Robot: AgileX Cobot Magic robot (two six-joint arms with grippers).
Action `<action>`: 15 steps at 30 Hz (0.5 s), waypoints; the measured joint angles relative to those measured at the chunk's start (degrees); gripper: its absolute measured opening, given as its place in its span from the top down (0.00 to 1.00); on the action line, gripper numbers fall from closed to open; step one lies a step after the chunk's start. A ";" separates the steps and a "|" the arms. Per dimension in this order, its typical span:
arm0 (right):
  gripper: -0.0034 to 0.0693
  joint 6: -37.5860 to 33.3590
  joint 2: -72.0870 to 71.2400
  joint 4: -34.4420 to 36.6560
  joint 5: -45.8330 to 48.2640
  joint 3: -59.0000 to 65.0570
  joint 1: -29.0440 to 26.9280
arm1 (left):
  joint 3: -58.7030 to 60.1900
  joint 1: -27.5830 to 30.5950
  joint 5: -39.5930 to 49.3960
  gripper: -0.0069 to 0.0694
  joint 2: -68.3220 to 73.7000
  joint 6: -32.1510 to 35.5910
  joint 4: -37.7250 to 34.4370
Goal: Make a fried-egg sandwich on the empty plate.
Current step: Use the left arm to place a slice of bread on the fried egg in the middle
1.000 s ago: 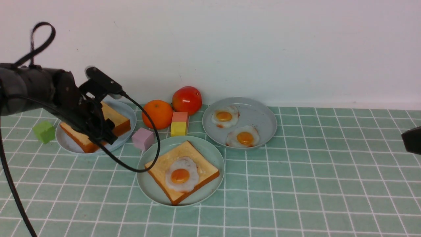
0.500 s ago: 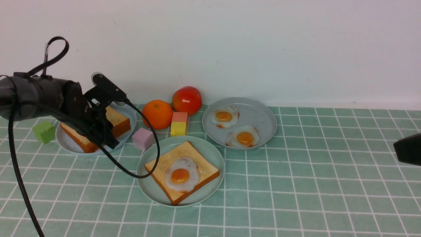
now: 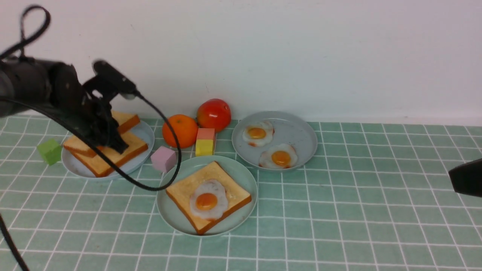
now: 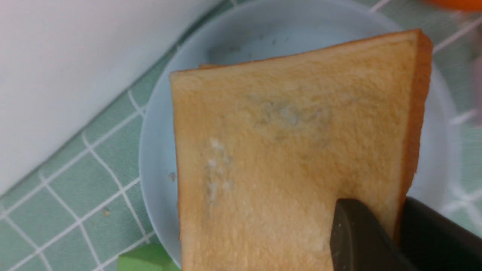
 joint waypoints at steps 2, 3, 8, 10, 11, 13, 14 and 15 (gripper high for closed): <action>0.91 -0.05 -0.05 0.00 0.36 0.00 0.00 | 0.00 -3.32 3.51 0.77 -4.17 -0.83 -0.76; 0.90 -0.05 -0.20 0.00 0.58 0.00 0.00 | 0.00 -5.65 5.14 0.77 -6.08 -1.95 -1.10; 0.90 -0.05 -1.97 -0.28 0.86 0.00 0.00 | 2.74 -16.07 8.63 0.77 -10.48 -7.46 -1.00; 0.90 -0.05 -3.04 -0.28 1.12 0.00 0.00 | 4.56 -21.00 9.96 0.77 -10.54 -9.97 0.58; 0.90 -0.05 -3.83 -0.28 1.38 0.00 0.00 | 5.76 -23.67 10.47 0.77 -10.33 -11.64 2.05; 0.90 -0.05 -5.35 -0.34 1.71 0.00 0.00 | 7.41 -27.36 10.58 0.77 -9.74 -14.29 5.25; 0.90 -0.05 -5.67 -0.34 1.71 0.00 0.00 | 7.61 -27.66 10.58 0.77 -9.58 -14.83 5.90; 0.89 -0.05 -6.81 -0.40 1.85 0.00 0.00 | 8.04 -29.41 10.40 0.77 -9.05 -16.57 7.96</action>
